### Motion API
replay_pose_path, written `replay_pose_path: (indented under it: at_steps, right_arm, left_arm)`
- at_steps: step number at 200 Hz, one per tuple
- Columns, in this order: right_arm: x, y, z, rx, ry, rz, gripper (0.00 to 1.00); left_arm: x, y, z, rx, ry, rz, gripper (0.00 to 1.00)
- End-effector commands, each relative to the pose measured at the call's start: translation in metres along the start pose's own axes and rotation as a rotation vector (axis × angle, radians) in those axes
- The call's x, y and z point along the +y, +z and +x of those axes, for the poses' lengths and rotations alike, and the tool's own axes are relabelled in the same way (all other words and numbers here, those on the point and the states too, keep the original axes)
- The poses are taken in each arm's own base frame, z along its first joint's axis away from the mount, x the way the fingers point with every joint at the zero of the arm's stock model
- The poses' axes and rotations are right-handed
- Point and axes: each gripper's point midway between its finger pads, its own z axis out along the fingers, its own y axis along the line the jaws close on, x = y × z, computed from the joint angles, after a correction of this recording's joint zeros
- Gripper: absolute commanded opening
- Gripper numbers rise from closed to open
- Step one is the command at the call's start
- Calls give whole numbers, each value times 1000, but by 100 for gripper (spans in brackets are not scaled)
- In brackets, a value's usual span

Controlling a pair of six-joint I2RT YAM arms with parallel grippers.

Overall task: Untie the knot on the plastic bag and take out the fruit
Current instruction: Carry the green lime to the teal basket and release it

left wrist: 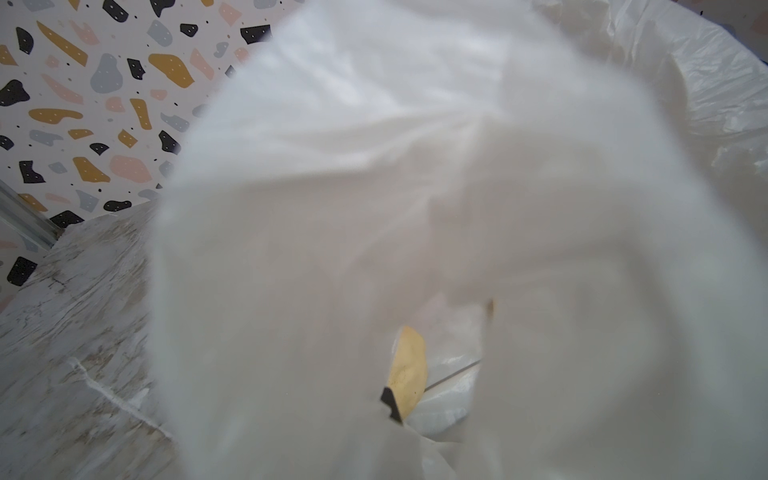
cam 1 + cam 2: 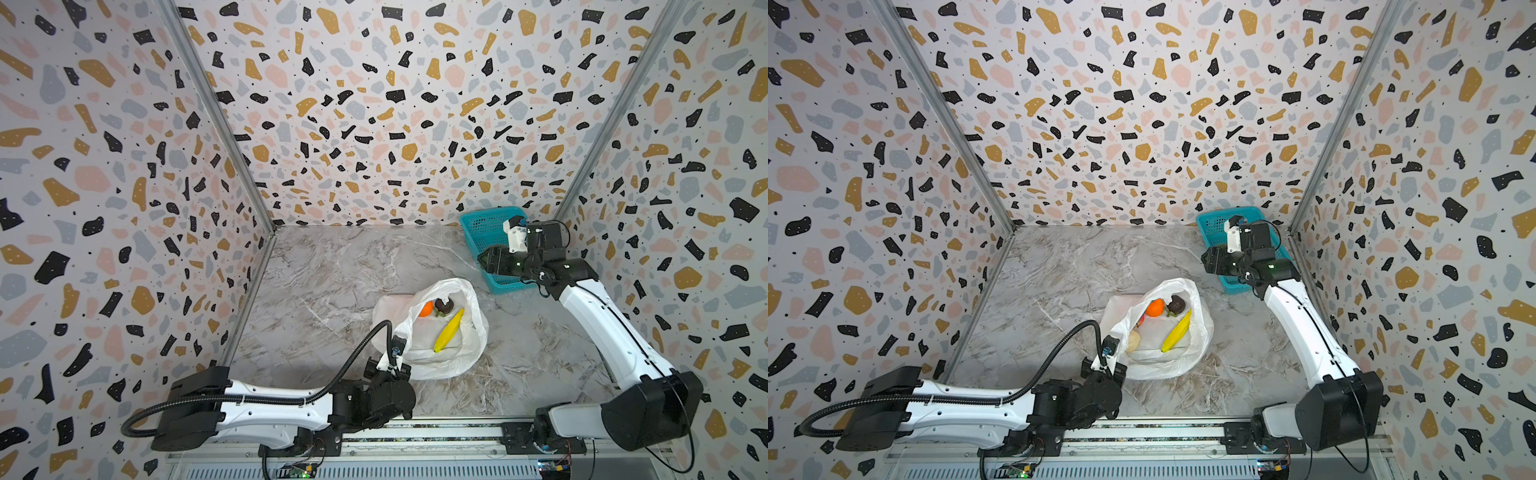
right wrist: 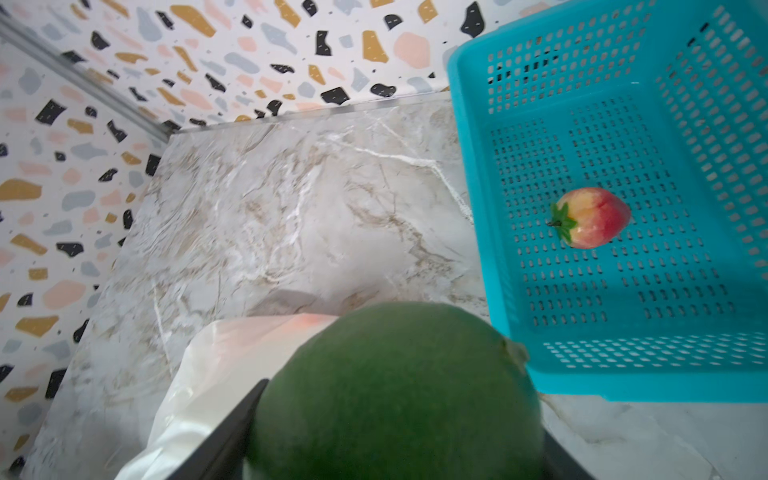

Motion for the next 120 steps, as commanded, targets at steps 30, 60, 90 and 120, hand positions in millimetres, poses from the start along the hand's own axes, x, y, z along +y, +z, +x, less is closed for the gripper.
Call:
replay_pose_path:
  at_steps: [30,60,90,120]
  right_arm:
    - [-69,40,-37,-98,104,110,50]
    - [-113,71,-36,-76,154,176,50]
    - [-147,100,-26,-46,183,231,50]
    - [-165,122,-19,-17,198,250,51]
  left_arm:
    - [-1,0,-15,-34,-38,-10,0]
    - [-1,-1,-15,-33,-40,-4,0]
    - [-1,0,-13,-34,-37,0,0]
    - [-3,0,-14,-34,-35,7,0]
